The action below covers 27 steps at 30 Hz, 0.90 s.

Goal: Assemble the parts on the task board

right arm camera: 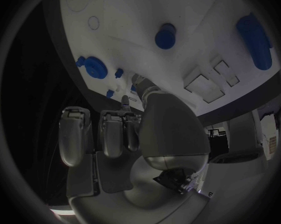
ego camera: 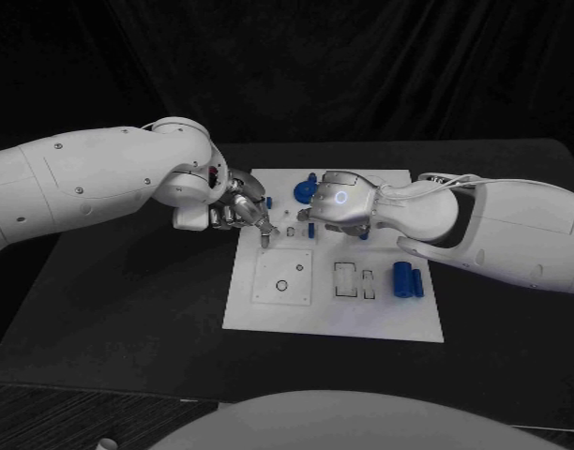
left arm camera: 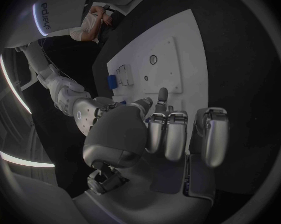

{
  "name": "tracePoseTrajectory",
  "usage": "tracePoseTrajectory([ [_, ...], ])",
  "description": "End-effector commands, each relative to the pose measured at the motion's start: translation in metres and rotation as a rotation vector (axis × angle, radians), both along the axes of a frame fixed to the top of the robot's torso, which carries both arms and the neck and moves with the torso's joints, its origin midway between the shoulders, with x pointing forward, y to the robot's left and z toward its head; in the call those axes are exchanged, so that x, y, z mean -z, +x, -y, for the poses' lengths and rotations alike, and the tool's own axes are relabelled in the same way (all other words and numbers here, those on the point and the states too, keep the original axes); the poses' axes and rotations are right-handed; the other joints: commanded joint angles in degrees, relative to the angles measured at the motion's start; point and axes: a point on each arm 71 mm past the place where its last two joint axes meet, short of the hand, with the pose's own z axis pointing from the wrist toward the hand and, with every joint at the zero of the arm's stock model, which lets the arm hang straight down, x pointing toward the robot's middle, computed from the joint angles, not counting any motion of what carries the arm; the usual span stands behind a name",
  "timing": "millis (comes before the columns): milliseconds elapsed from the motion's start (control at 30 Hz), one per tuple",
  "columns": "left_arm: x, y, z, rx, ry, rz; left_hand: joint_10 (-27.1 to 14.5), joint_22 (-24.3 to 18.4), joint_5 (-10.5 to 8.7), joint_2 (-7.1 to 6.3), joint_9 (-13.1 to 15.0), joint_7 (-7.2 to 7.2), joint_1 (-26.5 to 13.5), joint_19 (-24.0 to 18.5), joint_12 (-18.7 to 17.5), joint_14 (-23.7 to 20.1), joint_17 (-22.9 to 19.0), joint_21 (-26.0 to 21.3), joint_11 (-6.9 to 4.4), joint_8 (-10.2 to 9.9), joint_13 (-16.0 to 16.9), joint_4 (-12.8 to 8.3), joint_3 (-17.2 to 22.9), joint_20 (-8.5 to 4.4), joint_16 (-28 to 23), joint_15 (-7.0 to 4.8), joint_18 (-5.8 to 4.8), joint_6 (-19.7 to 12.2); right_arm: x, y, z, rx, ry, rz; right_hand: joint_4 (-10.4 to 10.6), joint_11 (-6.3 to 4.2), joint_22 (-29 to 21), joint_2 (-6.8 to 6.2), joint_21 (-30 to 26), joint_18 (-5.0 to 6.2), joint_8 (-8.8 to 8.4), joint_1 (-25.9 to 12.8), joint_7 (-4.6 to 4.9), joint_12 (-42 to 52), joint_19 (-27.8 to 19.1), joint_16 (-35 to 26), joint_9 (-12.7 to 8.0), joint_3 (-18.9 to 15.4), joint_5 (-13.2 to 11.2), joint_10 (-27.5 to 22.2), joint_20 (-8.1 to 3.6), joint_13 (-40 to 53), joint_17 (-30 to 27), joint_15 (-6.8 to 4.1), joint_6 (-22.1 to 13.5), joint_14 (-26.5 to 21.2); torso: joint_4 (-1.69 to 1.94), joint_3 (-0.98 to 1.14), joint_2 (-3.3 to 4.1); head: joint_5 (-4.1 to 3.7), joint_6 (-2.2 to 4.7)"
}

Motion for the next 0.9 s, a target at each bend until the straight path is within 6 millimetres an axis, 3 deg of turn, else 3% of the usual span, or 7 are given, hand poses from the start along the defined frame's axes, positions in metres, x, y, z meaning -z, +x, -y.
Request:
tracePoseTrajectory([
  [33,0.0,-0.001,0.001,0.002,-0.017,-0.003,5.98,11.08,-0.07,-0.1,-0.07,0.15,0.5,1.65,0.15,6.06,15.1,-0.06,0.42,-0.35,15.09,-0.31,-0.05,0.38,0.15,0.49,0.79,0.21,-0.026,-0.002,0.004,-0.062,0.158,0.071,0.27,-0.34,13.89,-0.23,0.43,0.44,0.05,0.34,-0.36,0.31,4.1,0.26,-0.25,-0.36,-0.45,5.96,-0.36,15.1,13.47,-0.27,-0.13,5.71,0.0,0.01,0.0,0.05,0.0],
  [133,0.0,-0.001,0.001,0.002,-0.017,-0.003,5.98,11.1,-0.06,-0.1,-0.08,0.13,0.55,1.67,0.15,6.06,15.1,-0.04,0.42,-0.36,15.09,-0.38,-0.02,0.38,0.15,0.48,0.78,0.24,-0.039,-0.001,0.011,-0.065,0.211,0.071,1.04,-0.29,14.06,0.02,0.89,0.31,0.85,1.34,-0.05,0.31,4.37,0.4,-0.53,-0.32,0.32,5.96,-0.43,15.1,13.78,-0.23,1.54,5.8,0.0,0.01,0.01,-0.13,0.0],
  [333,0.0,-0.001,0.003,0.006,-0.022,-0.002,5.98,11.04,-0.02,-0.1,-0.1,0.12,0.66,1.6,0.15,6.06,15.1,-0.13,0.4,-0.37,15.09,-0.5,0.05,0.38,0.15,0.47,0.81,0.27,-0.049,0.01,0.023,0.014,0.273,-0.036,1.46,-0.2,14.18,0.64,1.24,0.22,4.5,3.12,1.59,0.31,4.57,0.57,0.66,1.27,7.72,5.96,-0.76,15.1,14.16,-0.25,8.91,5.9,-0.02,0.02,-0.02,-0.71,0.0],
  [433,0.0,-0.001,0.004,0.01,-0.024,-0.003,5.98,11.05,0.02,-0.1,-0.13,0.12,0.72,1.61,0.15,6.06,15.1,-0.12,0.4,-0.41,15.09,-0.58,0.09,0.37,0.15,0.47,0.81,0.26,-0.046,0.016,0.028,0.068,0.284,-0.13,1.96,-0.11,14.22,0.75,1.37,0.19,5.59,2.83,2.04,0.31,4.64,0.63,1.47,1.04,4.81,5.96,-0.89,15.1,14.3,-0.29,10.19,5.94,-0.02,0.03,0.0,-0.69,0.0],
  [500,0.0,-0.001,0.004,0.011,-0.024,-0.003,5.98,11.05,0.02,-0.1,-0.13,0.12,0.72,1.61,0.15,6.06,15.1,-0.12,0.4,-0.41,15.09,-0.58,0.09,0.37,0.15,0.47,0.81,0.26,-0.042,0.021,0.031,0.094,0.293,-0.189,2.71,-0.13,14.28,0.82,1.56,0.14,6.52,2.65,2.11,0.31,4.74,0.66,2.15,0.41,0.63,5.96,-1.02,15.1,14.37,-0.35,11.29,5.96,-0.02,0.03,-0.02,-0.63,0.0],
  [600,0.0,-0.001,0.004,0.011,-0.026,-0.003,5.98,11.05,0.02,-0.1,-0.13,0.12,0.72,1.61,0.15,6.06,15.1,-0.12,0.4,-0.41,15.09,-0.58,0.09,0.37,0.15,0.47,0.81,0.26,-0.036,0.025,0.034,0.121,0.294,-0.248,3.91,-0.45,14.54,0.67,2.27,-0.05,7.01,2.67,1.43,0.31,5.16,0.94,2.59,-0.46,-3.87,5.96,-1.18,15.1,15.01,-0.52,11.84,6.12,0.02,0.02,-0.01,-0.78,0.0],
  [900,0.0,-0.001,0.005,0.01,-0.035,0.002,5.98,11.05,0.17,-0.02,-0.2,0.12,0.94,1.61,0.15,6.06,15.1,-0.14,0.39,-0.51,15.09,-0.83,0.27,0.36,0.15,0.46,0.81,0.22,-0.009,0.041,0.036,0.19,0.266,-0.435,5.85,-1.15,15.07,0.41,3.73,-0.46,3.81,7.02,0.61,0.31,6.02,0.97,0.04,-0.08,-3.69,5.96,-1.63,15.1,15.1,-0.88,9.63,6.14,0.02,0.04,0.03,-0.86,0.0],
])
